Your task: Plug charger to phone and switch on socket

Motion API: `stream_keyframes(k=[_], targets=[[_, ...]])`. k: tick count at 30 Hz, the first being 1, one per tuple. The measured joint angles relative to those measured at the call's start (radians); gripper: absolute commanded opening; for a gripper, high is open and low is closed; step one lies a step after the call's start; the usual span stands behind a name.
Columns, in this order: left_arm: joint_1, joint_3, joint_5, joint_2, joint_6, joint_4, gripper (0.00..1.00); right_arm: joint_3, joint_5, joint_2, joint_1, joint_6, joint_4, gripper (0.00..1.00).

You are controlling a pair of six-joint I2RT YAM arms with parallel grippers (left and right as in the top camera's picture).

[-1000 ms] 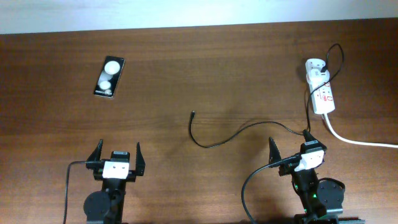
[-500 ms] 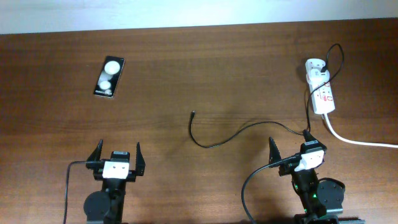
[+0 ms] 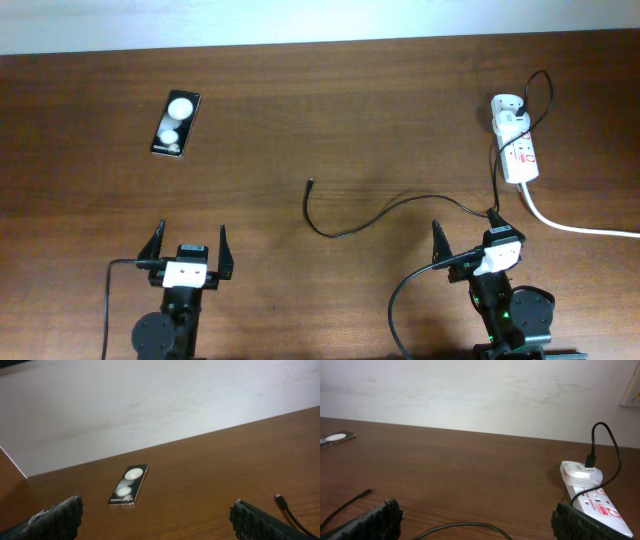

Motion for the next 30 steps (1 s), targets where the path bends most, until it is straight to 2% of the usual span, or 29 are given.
stream_keyframes(k=[7,13,24,30], targets=[[0.0,0.129,0.003,0.061,0.0,-0.025,0.99,0.0,0.0,0.0,0.0,0.0,0.0,0.99],[0.0,0.262,0.003,0.206,0.0,-0.059,0.99,0.0,0.0,0.0,0.0,0.0,0.0,0.99],[0.0,0.71,0.003,0.624,0.0,-0.325,0.99,0.0,0.0,0.0,0.0,0.0,0.0,0.99],[0.0,0.979,0.042,0.914,0.0,-0.498,0.99,0.0,0.0,0.0,0.0,0.0,0.0,0.99]])
